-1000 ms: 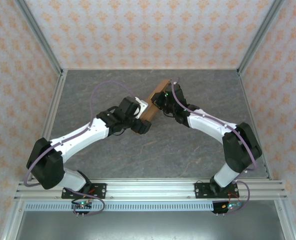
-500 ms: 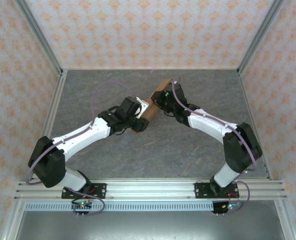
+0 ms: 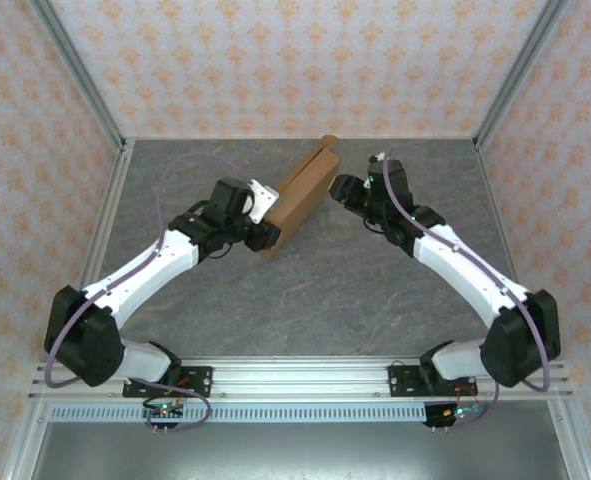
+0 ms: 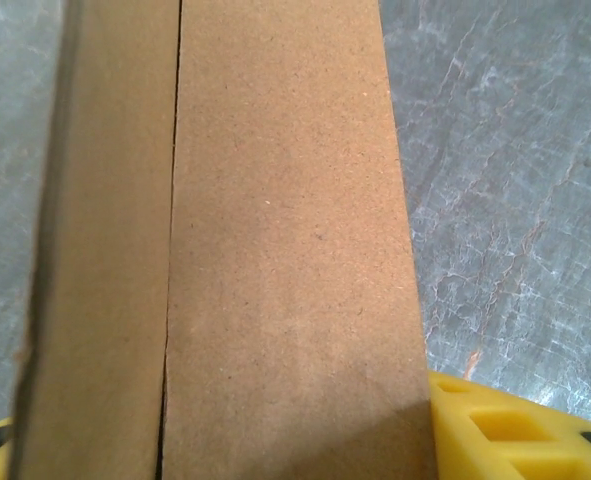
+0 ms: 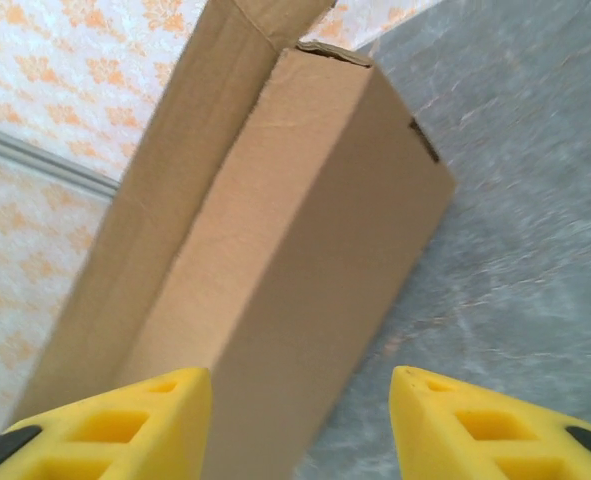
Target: Fold the paper box
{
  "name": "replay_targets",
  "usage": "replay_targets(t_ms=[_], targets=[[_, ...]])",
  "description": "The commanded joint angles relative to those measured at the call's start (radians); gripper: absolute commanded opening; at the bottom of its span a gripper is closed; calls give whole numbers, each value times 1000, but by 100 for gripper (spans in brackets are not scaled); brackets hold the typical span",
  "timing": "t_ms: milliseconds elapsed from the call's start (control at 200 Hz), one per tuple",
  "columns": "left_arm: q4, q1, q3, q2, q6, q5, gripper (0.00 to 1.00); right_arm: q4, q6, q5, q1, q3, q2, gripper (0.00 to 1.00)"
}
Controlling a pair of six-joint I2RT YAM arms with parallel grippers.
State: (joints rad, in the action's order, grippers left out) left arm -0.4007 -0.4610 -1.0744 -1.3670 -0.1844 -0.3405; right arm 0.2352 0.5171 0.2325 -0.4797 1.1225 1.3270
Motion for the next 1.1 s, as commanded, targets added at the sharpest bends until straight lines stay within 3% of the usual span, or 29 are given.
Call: replay_targets(t_ms=[0,135,280,455,621,796,931,1096], targets=[[25,32,4,50,-136,-137,48,193,-302,-54,5,90,-39,52],[-83,64,-50,34,-256,-204,48,295,-537,-90,26,165,-37,53],[-226,91,-117,-10,-419,-316,48,278,-720,-27,94,146,-78,55],[-292,97,-144,-43,-564,-335,47,350,-818,94,197,166,-70,57],[-356,103,-194,-101,-676,-330,47,413,-944,210,230,193,-32,57],[-490,147,-308,-203,-751,-418,46,434,-1027,274,265,207,16,56],[-486,173,-307,-213,-793,-476,46,477,-1067,228,292,238,78,54],[-479,186,-307,-229,-817,-504,46,461,-1107,307,306,247,122,53]])
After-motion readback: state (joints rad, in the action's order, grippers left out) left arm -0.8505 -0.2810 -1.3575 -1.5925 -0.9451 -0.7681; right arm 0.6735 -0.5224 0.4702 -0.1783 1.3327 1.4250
